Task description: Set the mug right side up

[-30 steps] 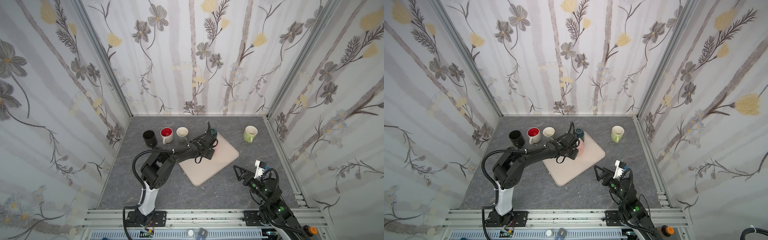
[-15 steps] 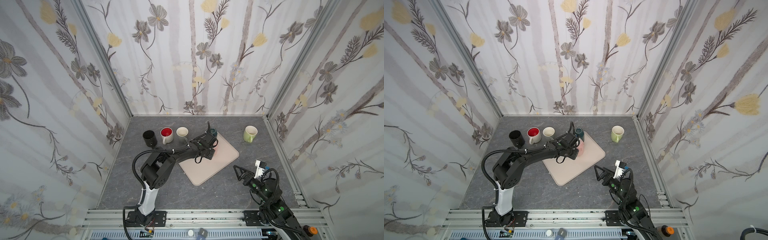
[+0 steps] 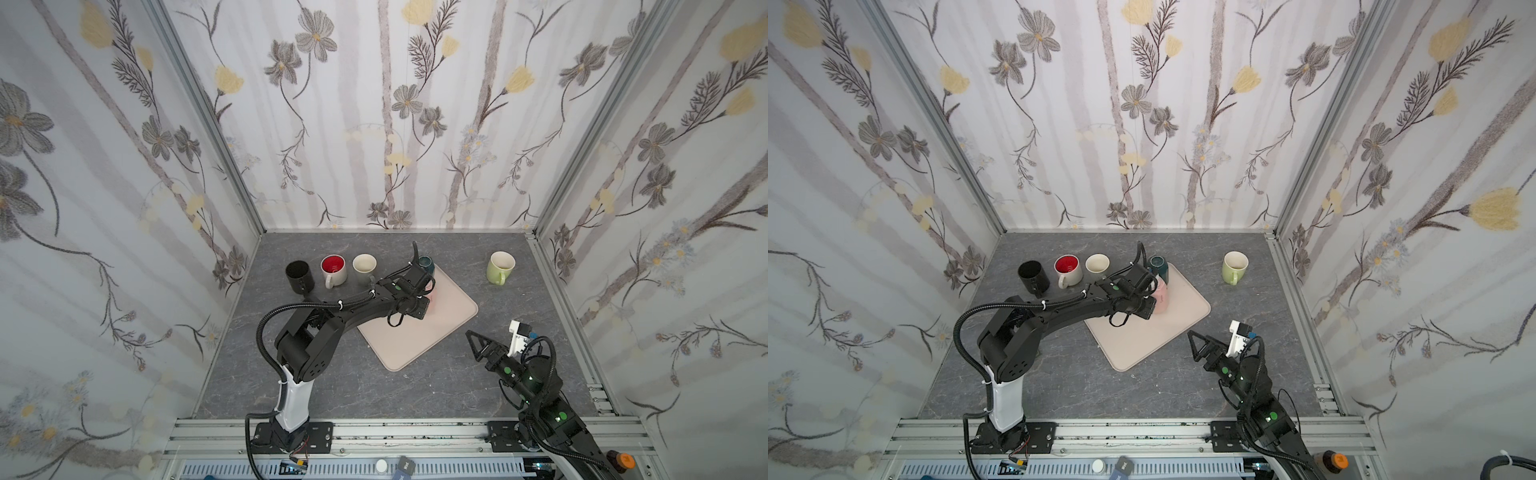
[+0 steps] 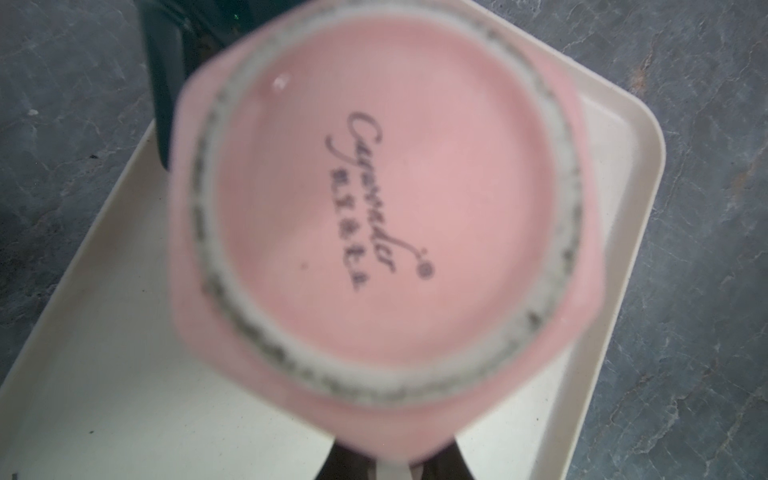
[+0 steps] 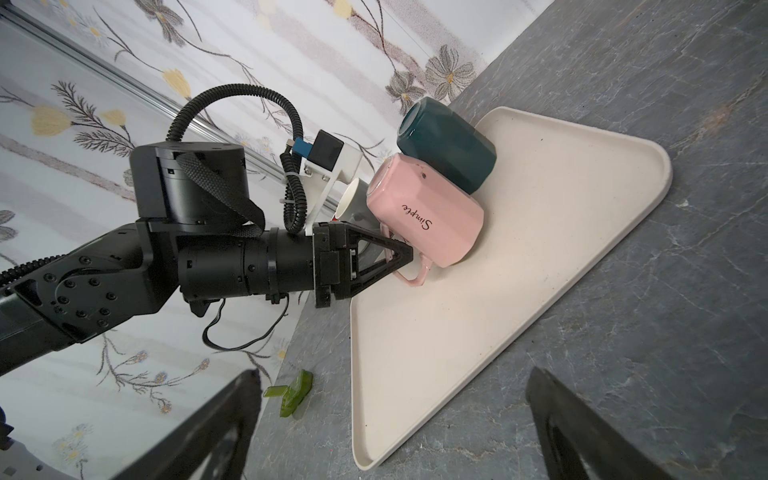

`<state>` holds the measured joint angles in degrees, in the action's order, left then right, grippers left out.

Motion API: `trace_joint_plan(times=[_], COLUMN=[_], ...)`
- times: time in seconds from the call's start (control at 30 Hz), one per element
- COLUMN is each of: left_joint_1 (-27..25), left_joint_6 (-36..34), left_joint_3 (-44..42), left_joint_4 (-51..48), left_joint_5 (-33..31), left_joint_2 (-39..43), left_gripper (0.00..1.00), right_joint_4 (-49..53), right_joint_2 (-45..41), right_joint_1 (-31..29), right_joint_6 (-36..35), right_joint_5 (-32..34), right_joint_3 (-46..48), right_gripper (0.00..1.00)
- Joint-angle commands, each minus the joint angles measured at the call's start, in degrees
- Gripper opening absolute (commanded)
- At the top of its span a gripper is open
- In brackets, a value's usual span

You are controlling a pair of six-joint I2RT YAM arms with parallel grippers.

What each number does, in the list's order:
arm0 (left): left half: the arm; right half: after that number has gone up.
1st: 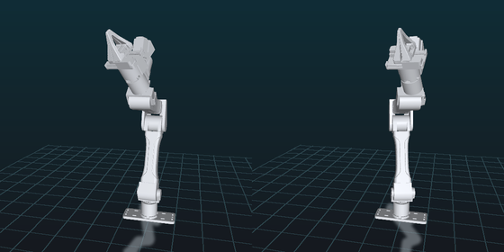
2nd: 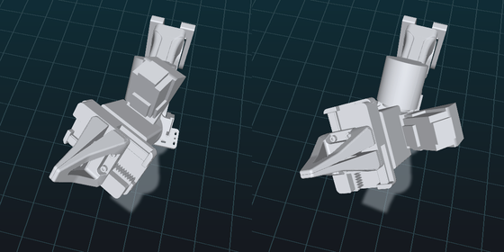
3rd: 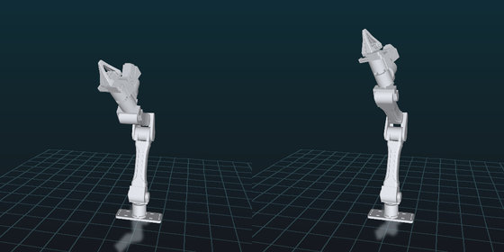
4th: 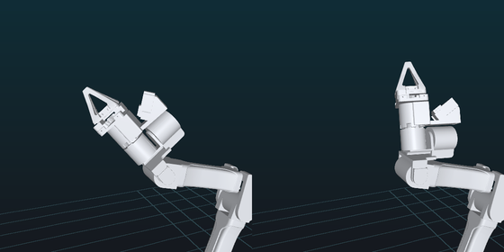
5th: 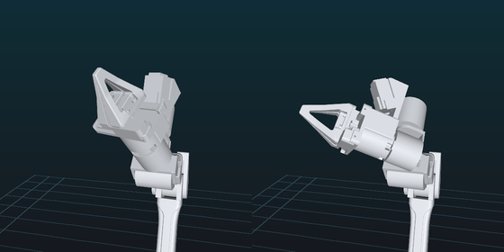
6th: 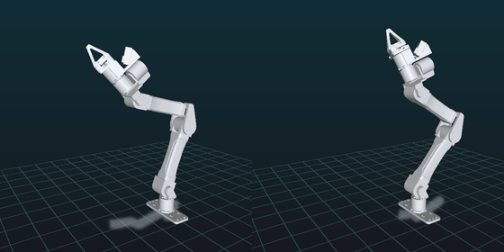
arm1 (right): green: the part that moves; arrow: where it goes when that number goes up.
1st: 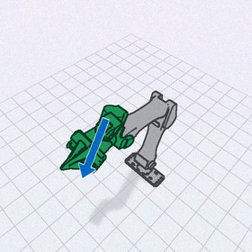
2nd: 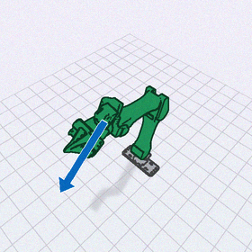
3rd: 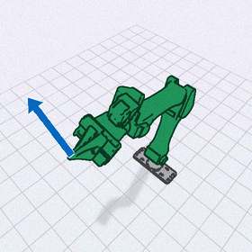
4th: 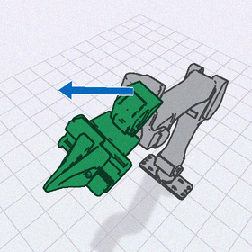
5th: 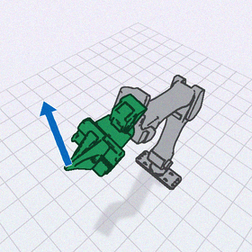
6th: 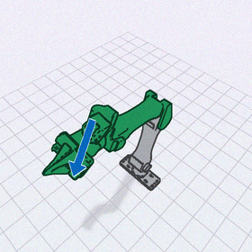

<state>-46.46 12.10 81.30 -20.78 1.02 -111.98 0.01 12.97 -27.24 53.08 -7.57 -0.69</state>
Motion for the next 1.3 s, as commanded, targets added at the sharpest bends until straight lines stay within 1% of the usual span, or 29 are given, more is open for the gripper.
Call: trace_joint_plan(times=[0.0, 0.33, 0.63, 0.77, 0.97, 1.17, 1.27], left_joint_1=[-0.04, 0.19, 1.28, 2.33, 4.90, 7.49, 7.79], left_joint_6=[1.32, 2.70, 6.14, 8.94, 12.73, 17.04, 17.21], left_joint_3=[-0.10, -0.67, -3.10, -5.29, -10.08, -14.34, -15.18], left_joint_4=[3.83, 4.64, 8.55, 11.08, 14.90, 19.49, 19.64], left_joint_5=[0.87, 2.31, 5.99, 8.69, 11.88, 15.65, 14.84], left_joint_2=[1.51, 4.97, 9.53, 12.01, 15.82, 17.41, 17.98], left_gripper=[0.00, 0.00, 0.00, 0.00, 0.00, 0.00, 0.00], right_joint_4=[5.02, 3.62, 1.77, 0.82, -3.44, -8.40, -11.73], right_joint_2=[0.56, 0.74, 0.98, 1.98, 7.49, 14.03, 17.11], right_joint_1=[0.00, 0.10, 0.13, 0.09, 0.15, 0.15, 0.09], right_joint_6=[0.79, 1.05, 1.06, 1.08, 1.31, 0.89, 0.75], right_joint_5=[-1.68, -2.59, -3.27, -3.02, -4.07, -5.01, -6.07], right_joint_3=[2.87, 2.88, 2.16, 2.14, 2.32, 1.05, 0.17], right_gripper=[1.00, 1.00, 1.00, 1.00, 1.00, 1.00, 1.00])
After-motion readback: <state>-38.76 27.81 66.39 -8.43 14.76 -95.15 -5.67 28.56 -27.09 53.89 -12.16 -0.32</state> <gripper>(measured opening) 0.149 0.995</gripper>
